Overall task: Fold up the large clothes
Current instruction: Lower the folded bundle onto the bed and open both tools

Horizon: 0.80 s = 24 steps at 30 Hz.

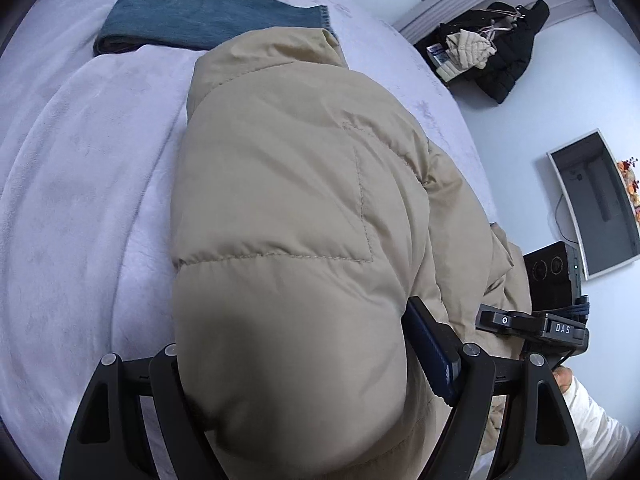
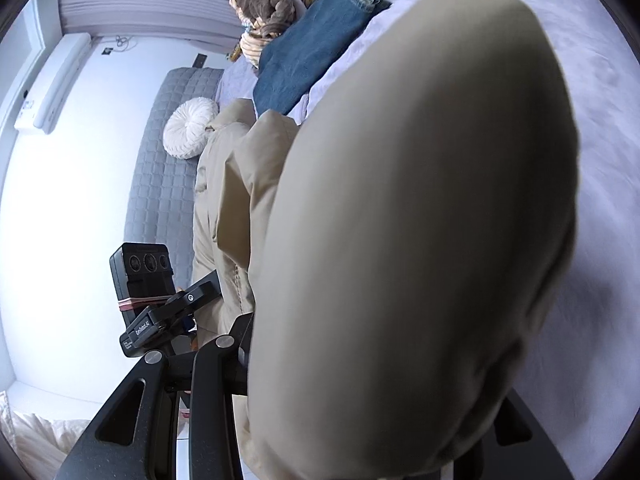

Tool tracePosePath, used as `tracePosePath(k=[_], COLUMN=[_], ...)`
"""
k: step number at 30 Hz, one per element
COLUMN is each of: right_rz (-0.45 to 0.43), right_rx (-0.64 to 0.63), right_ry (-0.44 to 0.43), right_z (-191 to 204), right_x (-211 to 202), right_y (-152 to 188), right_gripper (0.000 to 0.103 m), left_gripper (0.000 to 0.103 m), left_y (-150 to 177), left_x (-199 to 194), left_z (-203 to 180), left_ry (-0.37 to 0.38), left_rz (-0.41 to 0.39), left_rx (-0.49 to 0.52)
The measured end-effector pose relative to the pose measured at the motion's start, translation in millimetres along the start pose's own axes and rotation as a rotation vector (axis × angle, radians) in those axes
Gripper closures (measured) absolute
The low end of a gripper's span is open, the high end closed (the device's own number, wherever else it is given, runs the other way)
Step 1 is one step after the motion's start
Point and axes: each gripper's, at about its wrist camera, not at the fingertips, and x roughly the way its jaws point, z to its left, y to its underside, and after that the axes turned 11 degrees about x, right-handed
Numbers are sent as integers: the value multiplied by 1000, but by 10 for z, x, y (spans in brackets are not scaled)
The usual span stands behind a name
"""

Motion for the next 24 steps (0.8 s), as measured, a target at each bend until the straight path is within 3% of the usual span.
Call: tracePosePath(k=[2, 5, 9, 13, 15, 16, 17, 21, 24], right_rz=[0, -4, -41, -166, -238, -253, -256, -156, -67], right_rx=[20, 100, 116, 72, 31, 14, 2, -66, -143], right_ry=[55, 110, 202, 344, 375, 366, 347, 244, 309], right_z=[-72, -234, -239, -8, 183, 264, 239, 337, 408], right_x=[190, 331, -1, -495, -656, -773, -921, -797, -454], right_y=[-135, -224, -87, 61, 226, 209, 335, 668, 919], right_gripper=[57, 45, 37, 37, 46, 66, 74, 76, 76], left_gripper=[19, 16, 16, 16, 16, 16, 16, 16, 16], left_y=[49, 141, 235, 67, -214, -290, -368, -528, -486], left_x=[156, 221, -70, -374, -328, -289, -223, 204, 385], left_z=[312, 424, 191, 76, -41, -42, -40, -221, -417], left_ry=[-26, -44, -141, -202, -238, -250, -259, -294, -363], left_rz=[28, 34, 7, -94, -123, -131, -135, -92, -87], left_rx=[-38, -64, 20, 111, 149, 164, 175, 212, 251])
